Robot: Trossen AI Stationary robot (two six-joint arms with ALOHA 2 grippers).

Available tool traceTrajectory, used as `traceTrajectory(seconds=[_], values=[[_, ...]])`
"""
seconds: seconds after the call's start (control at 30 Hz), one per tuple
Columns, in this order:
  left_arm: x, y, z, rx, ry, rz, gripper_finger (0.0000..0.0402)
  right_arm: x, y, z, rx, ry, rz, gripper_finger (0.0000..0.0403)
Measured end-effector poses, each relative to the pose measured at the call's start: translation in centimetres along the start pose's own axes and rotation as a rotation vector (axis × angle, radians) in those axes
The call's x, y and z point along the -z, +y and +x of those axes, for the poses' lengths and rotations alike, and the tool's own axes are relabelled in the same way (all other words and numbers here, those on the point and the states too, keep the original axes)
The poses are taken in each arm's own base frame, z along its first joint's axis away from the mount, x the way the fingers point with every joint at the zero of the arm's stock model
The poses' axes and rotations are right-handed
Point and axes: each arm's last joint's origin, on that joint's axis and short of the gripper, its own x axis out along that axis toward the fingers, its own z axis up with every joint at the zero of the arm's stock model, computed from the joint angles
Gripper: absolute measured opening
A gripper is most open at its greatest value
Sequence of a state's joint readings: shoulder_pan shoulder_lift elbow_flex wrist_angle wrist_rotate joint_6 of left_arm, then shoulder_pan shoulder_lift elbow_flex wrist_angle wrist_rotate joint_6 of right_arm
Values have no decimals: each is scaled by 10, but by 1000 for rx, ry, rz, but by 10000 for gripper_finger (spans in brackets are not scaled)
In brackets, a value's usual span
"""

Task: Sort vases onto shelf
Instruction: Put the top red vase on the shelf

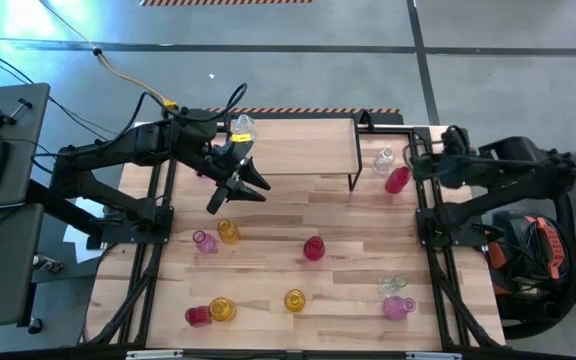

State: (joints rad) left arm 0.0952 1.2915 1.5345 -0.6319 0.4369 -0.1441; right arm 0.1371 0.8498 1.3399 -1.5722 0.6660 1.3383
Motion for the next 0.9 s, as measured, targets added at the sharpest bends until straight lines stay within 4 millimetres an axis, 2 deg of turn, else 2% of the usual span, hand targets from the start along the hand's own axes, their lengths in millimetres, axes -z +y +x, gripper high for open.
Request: traceTrajectory(seconds=[0.1,0.17,0.57,0.77,0.9], values=[[0,0,0,0,0,7,142,0,-9,2,-22,32,45,270],[0,0,0,0,-1,8,142,3,-18,6,46,58,81,270],[0,0,0,-1,-1,18,142,32,-32,59,253,272,146,270],[0,0,0,-1,-1,18,142,30,-31,76,233,252,205,270],[0,0,0,-1,-1,18,142,25,-34,87,289,258,230,270]])
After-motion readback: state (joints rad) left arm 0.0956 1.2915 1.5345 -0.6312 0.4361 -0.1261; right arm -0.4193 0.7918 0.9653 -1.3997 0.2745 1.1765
